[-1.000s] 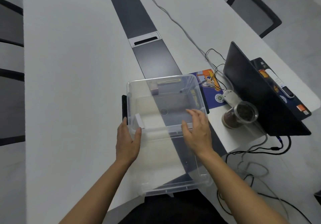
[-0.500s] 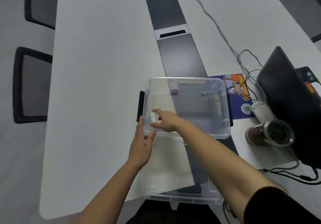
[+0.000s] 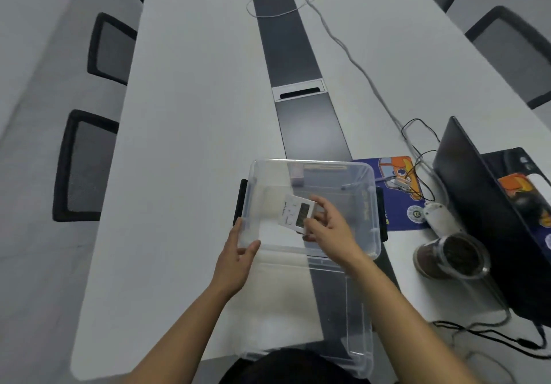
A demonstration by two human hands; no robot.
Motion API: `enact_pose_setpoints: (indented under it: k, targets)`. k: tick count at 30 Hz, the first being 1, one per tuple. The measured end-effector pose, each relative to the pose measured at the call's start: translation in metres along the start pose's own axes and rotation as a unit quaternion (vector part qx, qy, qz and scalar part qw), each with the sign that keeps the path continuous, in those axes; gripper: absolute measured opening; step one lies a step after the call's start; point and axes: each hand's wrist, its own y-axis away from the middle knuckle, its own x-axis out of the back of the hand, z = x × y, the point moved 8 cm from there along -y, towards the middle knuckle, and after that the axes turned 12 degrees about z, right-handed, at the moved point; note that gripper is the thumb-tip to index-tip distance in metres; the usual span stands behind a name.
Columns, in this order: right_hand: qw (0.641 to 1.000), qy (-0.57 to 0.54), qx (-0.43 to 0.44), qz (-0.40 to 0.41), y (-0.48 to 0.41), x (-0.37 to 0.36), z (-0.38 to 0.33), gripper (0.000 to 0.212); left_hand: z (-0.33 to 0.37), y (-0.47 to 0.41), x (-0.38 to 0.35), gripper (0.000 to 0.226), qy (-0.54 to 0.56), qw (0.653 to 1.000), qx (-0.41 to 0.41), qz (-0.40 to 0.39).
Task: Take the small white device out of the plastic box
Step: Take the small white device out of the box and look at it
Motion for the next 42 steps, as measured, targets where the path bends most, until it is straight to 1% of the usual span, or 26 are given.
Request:
enact_pose_setpoints:
  k: [3,6,8,9,11,13,16,20,22,24,27,31,32,35,39,42]
  targets:
    - [0.998,-0.055,-0.012,-0.02,0.02,-0.013,0.012,0.05,0.001,0.006,0.022,0.053,0.023,0.997,0.027,0.063]
    - [0.997,-0.033,-0.015,-0.066,0.038,-0.042,0.029,0.053,-0.001,0.021,0.048,0.035,0.084,0.989,0.054,0.111]
    - [0.995,0.013,-0.003,-0.104,0.052,-0.067,0.038,0.054,-0.008,0.033,0.06,0.026,0.128,0.981,0.101,0.103]
    - [0.992,0.037,0.01,-0.119,0.059,-0.079,0.041,0.054,-0.013,0.038,0.064,0.026,0.15,0.976,0.127,0.09]
    - [0.984,0.094,0.053,-0.14,0.072,-0.1,0.043,0.05,-0.028,0.046,0.07,0.034,0.189,0.965,0.172,0.059]
    - [0.976,0.135,0.083,-0.147,0.081,-0.118,0.044,0.042,-0.045,0.047,0.076,0.043,0.225,0.953,0.197,0.038]
    - [0.977,0.143,0.08,-0.133,0.088,-0.146,0.048,0.034,-0.072,0.042,0.091,0.042,0.254,0.945,0.206,0.018]
    - [0.99,0.114,0.044,-0.07,0.096,-0.181,0.051,0.032,-0.101,0.03,0.117,0.034,0.278,0.939,0.201,0.001]
    - [0.993,0.103,0.038,-0.034,0.102,-0.198,0.056,0.034,-0.116,0.022,0.13,0.033,0.317,0.924,0.213,0.005]
    - [0.995,0.1,0.027,-0.01,0.105,-0.215,0.064,0.038,-0.13,0.015,0.14,0.031,0.333,0.916,0.224,-0.008]
    - [0.997,0.07,-0.025,0.0,0.111,-0.233,0.073,0.044,-0.148,0.012,0.148,0.03,0.338,0.909,0.239,-0.044]
    - [0.994,-0.032,-0.089,0.046,0.118,-0.243,0.08,0.044,-0.164,0.007,0.157,0.028,0.312,0.921,0.218,-0.078]
    - [0.993,-0.043,-0.096,0.06,0.118,-0.244,0.083,0.043,-0.166,0.006,0.157,0.028,0.306,0.925,0.208,-0.085]
    - [0.991,-0.038,-0.113,0.065,0.114,-0.245,0.094,0.034,-0.17,0.002,0.16,0.028,0.267,0.944,0.172,-0.088]
    - [0.99,-0.051,-0.121,0.051,0.109,-0.247,0.106,0.034,-0.164,0.002,0.162,0.032,0.196,0.971,0.113,-0.072]
    - [0.99,-0.062,-0.116,0.054,0.109,-0.246,0.107,0.031,-0.16,0.003,0.162,0.032,0.18,0.975,0.114,-0.057]
